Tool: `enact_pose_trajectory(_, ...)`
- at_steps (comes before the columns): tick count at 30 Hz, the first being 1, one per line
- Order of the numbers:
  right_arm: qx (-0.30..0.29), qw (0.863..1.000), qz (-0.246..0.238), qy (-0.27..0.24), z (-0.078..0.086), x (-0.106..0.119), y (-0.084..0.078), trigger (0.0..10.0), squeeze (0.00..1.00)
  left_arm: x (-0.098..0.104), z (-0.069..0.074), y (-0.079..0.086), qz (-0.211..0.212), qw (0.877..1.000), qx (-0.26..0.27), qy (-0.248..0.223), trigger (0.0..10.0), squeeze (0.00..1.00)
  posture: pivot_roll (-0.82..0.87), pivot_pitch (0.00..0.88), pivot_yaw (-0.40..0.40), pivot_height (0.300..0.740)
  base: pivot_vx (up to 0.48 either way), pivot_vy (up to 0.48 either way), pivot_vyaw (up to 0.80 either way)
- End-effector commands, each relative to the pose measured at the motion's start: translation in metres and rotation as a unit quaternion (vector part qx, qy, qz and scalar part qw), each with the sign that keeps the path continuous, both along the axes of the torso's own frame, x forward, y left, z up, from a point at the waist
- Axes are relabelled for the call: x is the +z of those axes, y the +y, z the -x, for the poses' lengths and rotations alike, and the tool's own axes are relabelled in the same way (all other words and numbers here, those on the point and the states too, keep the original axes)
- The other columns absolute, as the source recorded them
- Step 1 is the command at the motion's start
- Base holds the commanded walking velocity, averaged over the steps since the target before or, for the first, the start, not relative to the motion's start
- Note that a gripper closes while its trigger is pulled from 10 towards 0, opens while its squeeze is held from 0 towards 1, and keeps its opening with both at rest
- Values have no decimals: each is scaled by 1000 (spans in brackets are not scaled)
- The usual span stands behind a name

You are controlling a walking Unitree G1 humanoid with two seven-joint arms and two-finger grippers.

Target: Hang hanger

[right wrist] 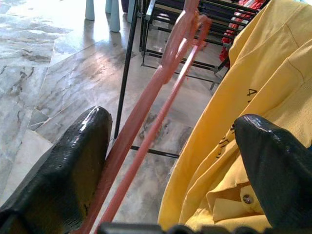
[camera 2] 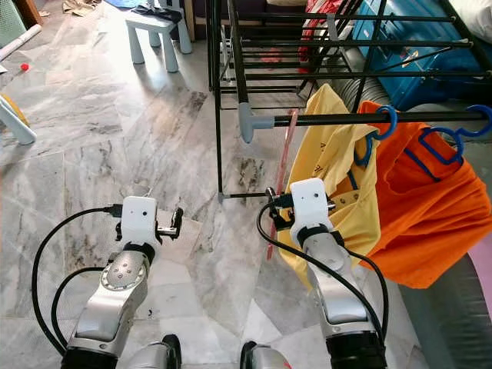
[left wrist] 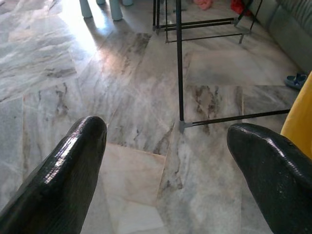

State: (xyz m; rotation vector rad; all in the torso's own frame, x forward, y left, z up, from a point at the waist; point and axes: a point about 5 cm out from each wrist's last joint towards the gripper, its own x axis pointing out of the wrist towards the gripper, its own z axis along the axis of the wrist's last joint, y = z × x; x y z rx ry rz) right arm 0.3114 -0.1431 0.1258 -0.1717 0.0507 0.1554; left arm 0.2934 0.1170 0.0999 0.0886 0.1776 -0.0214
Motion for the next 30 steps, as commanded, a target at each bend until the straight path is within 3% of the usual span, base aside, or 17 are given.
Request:
enact_pose_trajectory(1,-1,1000,-5,4,0,1,0,10000,1000,1,2,-5,-2,1000,-8,-2,10000,0,0,197,-52,740,-322,0,0)
enact_pose_trajectory(18,3,1000,2,11,-1,-1,2,10000,1000,-2,2,-9,-13,1000,-15,5,10000,0,-10,199,-50,740,-369,0,0)
enact_pose_trajectory(28,7,1000,5,18,0,-2,4,10000,1000,-3,2,-10,-17,1000,-16,3,10000,0,-13,201,-54,740,-49,0,0)
enact_pose_trajectory(29,7,1000,7,18,-1,-2,4,10000,937,-3,2,-10,-14,1000,-17,1,10000,0,-13,201,-54,740,0,0,0)
enact_pose_trajectory(30,7,1000,7,18,-1,-2,4,10000,788,-3,2,-10,-13,1000,-17,1,10000,0,-13,201,-54,740,0,0,0)
